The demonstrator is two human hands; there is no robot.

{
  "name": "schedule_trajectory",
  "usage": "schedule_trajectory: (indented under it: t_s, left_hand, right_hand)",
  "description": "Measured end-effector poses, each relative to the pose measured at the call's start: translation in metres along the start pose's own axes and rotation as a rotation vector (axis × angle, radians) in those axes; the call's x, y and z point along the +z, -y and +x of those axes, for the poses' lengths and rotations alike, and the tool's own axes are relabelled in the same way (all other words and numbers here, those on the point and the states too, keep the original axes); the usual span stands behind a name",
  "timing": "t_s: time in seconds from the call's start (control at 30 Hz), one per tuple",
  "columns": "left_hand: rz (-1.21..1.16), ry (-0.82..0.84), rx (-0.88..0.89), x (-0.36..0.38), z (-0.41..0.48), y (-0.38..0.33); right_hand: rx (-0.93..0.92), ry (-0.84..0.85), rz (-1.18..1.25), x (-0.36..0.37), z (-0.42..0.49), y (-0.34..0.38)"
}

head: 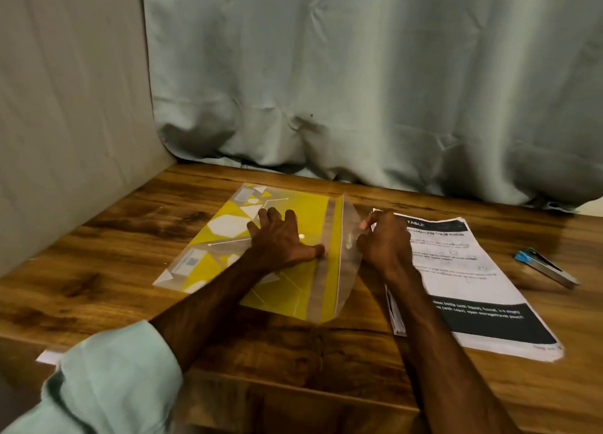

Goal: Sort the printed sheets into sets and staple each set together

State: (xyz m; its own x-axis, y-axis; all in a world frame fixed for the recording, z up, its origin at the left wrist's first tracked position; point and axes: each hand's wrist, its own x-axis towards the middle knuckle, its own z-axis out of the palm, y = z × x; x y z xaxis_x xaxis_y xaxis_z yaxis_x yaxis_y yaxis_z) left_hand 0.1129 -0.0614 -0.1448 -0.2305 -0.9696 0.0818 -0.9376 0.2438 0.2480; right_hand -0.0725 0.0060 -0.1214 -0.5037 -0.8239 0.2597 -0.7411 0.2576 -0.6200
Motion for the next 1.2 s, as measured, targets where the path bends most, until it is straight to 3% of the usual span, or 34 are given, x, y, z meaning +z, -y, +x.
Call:
schedule_trajectory:
  t_s: [0.1, 0.23, 0.3, 0.4, 0.57, 0.77, 0.83, 0.97, 1.07, 1.2]
  left_hand:
    - [-0.046, 0.021, 0.015, -0.001, 0.001, 0.005]
    - [-0.054, 0.041, 0.023, -0.001, 0.002, 0.008]
    - [-0.047, 0.035, 0.025, -0.001, 0.002, 0.007]
    - [-0.027, 0.026, 0.023, -0.002, -0.001, 0.007]
    - [-0.062, -0.006, 0.002, -0.008, -0.003, 0.007]
    - [-0.172, -0.155, -0.027, -0.018, -0.009, 0.005]
    - [-0.164, -0.194, -0.034, -0.023, -0.011, 0.003]
    - [-0.242, -0.296, -0.033, -0.035, -0.016, 0.002]
    - [-0.301, -0.381, -0.026, -0.042, -0.020, -0.002]
    - [-0.299, -0.301, -0.001, -0.035, -0.018, -0.001]
  right_hand:
    - [-0.051, 0.070, -0.266, 0.006, -0.006, 0.003]
    - [-0.445, -0.047, -0.462, 0.024, -0.018, 0.010]
    - [-0.567, -0.002, -0.526, 0.032, -0.023, 0.014]
    - [-0.571, 0.137, -0.551, 0.034, -0.028, 0.021]
    - [-0.604, 0.119, -0.476, 0.038, -0.029, 0.018]
    - [-0.568, 0.112, -0.485, 0.047, -0.027, 0.018]
    - [-0.561, 0.132, -0.364, 0.050, -0.023, 0.016]
    - [-0.433, 0.156, 0.235, 0.062, -0.023, 0.013]
    - [-0.205, 0.306, 0.551, 0.063, -0.018, 0.025]
    - [0.097, 0.515, 0.975, 0.059, -0.012, 0.041]
